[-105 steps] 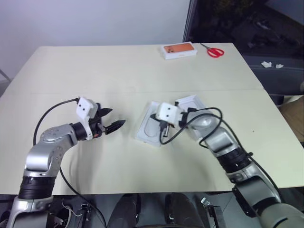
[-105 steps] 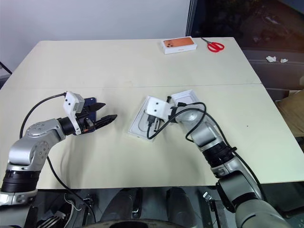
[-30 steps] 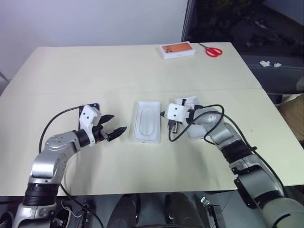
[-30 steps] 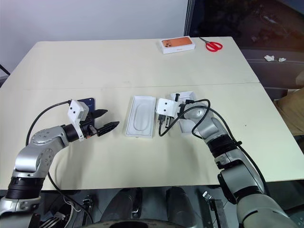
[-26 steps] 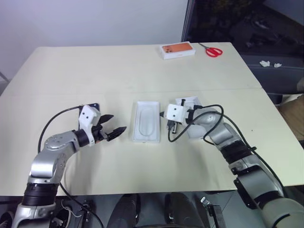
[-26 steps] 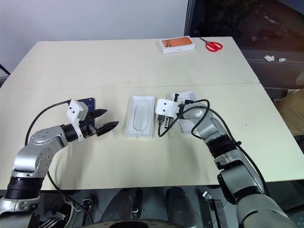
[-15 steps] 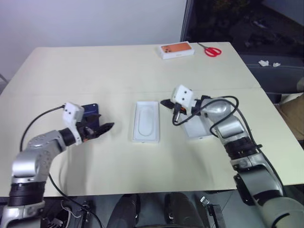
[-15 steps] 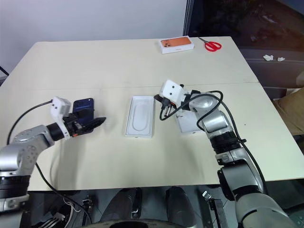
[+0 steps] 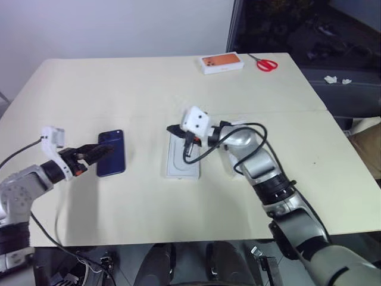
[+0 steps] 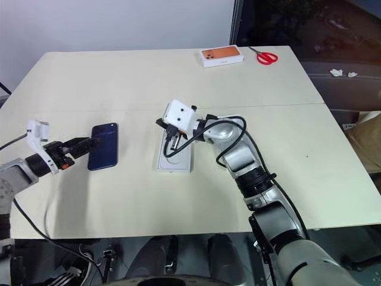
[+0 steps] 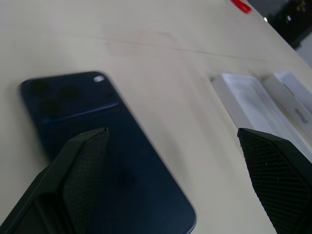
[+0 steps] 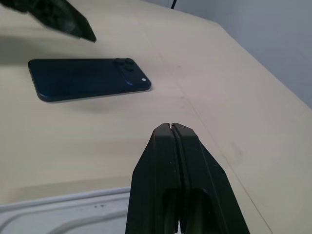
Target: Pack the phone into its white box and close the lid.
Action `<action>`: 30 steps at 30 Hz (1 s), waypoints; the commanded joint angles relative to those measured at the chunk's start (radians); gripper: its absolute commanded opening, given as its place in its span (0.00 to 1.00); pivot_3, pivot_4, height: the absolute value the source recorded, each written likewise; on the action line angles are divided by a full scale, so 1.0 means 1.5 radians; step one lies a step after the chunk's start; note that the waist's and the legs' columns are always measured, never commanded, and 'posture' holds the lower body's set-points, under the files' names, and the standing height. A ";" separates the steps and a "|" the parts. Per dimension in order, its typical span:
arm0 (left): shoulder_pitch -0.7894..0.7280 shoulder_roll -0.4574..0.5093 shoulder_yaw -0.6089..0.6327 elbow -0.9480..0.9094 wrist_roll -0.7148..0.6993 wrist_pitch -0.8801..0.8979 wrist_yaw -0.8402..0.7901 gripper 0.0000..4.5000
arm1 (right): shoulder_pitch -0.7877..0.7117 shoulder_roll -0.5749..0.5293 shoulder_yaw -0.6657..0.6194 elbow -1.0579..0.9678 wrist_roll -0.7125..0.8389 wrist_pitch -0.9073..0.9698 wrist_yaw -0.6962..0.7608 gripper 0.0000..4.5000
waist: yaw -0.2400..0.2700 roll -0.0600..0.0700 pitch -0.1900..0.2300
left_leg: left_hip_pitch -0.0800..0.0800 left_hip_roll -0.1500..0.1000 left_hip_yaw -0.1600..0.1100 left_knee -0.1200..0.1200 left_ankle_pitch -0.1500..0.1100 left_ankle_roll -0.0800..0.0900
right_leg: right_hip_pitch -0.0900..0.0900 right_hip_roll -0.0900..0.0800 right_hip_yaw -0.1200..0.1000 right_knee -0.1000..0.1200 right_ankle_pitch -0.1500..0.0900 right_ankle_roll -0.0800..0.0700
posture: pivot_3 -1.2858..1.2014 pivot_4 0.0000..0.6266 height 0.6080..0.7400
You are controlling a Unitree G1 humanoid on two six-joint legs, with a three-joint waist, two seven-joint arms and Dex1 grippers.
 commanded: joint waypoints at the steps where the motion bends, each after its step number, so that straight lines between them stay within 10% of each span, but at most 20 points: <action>1: -0.052 0.043 0.046 0.094 -0.022 0.088 0.038 1.00 | -0.025 0.047 0.032 0.021 -0.039 0.006 -0.051 0.01 | -0.001 0.000 0.000 | 0.000 0.000 0.000 0.000 0.000 0.000 | 0.000 0.000 0.000 0.000 0.000 0.000 | 0.52 0.24 1.00; 14: -0.150 -0.001 0.004 0.264 0.014 0.126 0.052 1.00 | -0.139 0.245 0.139 0.383 -0.167 -0.141 -0.187 0.01 | -0.003 -0.002 -0.001 | 0.000 -0.001 -0.001 0.000 0.002 -0.004 | -0.001 0.000 -0.001 0.000 0.000 0.000 | 0.52 0.24 1.00; 30: -0.104 -0.048 0.040 0.169 0.000 0.145 0.097 1.00 | -0.228 0.311 0.147 0.586 -0.217 -0.215 -0.265 0.01 | -0.015 -0.002 -0.001 | 0.000 -0.001 -0.002 -0.001 0.003 -0.005 | -0.001 0.000 -0.001 0.001 0.000 0.000 | 0.52 0.24 1.00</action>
